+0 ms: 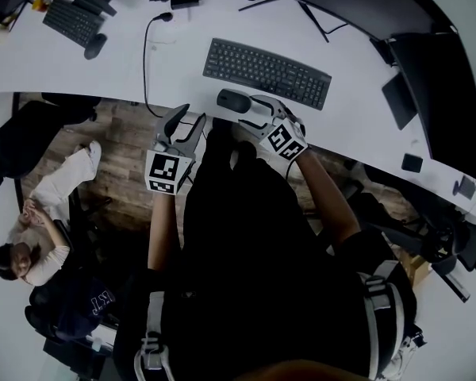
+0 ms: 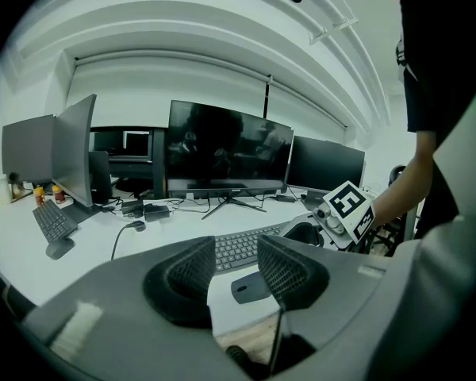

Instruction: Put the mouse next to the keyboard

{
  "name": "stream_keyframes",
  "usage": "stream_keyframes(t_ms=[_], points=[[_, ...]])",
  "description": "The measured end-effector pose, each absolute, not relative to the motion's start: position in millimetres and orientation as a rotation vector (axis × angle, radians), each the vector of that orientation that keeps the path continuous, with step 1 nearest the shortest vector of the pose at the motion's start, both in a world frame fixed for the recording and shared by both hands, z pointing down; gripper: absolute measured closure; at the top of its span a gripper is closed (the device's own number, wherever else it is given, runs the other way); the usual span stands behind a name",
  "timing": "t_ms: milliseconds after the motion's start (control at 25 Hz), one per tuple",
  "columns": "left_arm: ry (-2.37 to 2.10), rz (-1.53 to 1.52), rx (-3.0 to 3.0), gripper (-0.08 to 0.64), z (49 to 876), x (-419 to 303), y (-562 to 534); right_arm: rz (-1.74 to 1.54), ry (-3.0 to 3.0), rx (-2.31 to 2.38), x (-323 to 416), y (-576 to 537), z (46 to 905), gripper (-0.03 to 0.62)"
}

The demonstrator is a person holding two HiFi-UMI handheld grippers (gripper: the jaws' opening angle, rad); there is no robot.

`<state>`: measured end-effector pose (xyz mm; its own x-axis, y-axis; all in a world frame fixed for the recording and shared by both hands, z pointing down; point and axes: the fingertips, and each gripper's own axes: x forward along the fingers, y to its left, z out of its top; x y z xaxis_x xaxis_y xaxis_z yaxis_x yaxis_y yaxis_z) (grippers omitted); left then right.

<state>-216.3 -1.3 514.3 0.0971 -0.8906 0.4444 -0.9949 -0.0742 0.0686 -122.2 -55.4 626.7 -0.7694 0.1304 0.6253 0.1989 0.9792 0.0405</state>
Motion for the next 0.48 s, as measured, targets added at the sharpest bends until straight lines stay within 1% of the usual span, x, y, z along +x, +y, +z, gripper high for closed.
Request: stream_keyframes(t_ms=[200, 320, 480], points=[[-1.837, 0.410, 2.027, 0.394, 518.4, -224.0, -6.2, -0.105, -2.423, -0.240, -132.0, -55.7, 641.9, 0.291], [-1.836, 0.408, 2.029, 0.394, 518.3, -230.5, -10.7, -0.067, -2.383, -0.261, -139.0, -53.3, 657.5, 0.275], [-1.830, 0.405, 2.034, 0.394, 518.9, -235.3, -14.4, -0.077, -2.345, -0.272, -145.9, -52.3, 666.1, 0.273]])
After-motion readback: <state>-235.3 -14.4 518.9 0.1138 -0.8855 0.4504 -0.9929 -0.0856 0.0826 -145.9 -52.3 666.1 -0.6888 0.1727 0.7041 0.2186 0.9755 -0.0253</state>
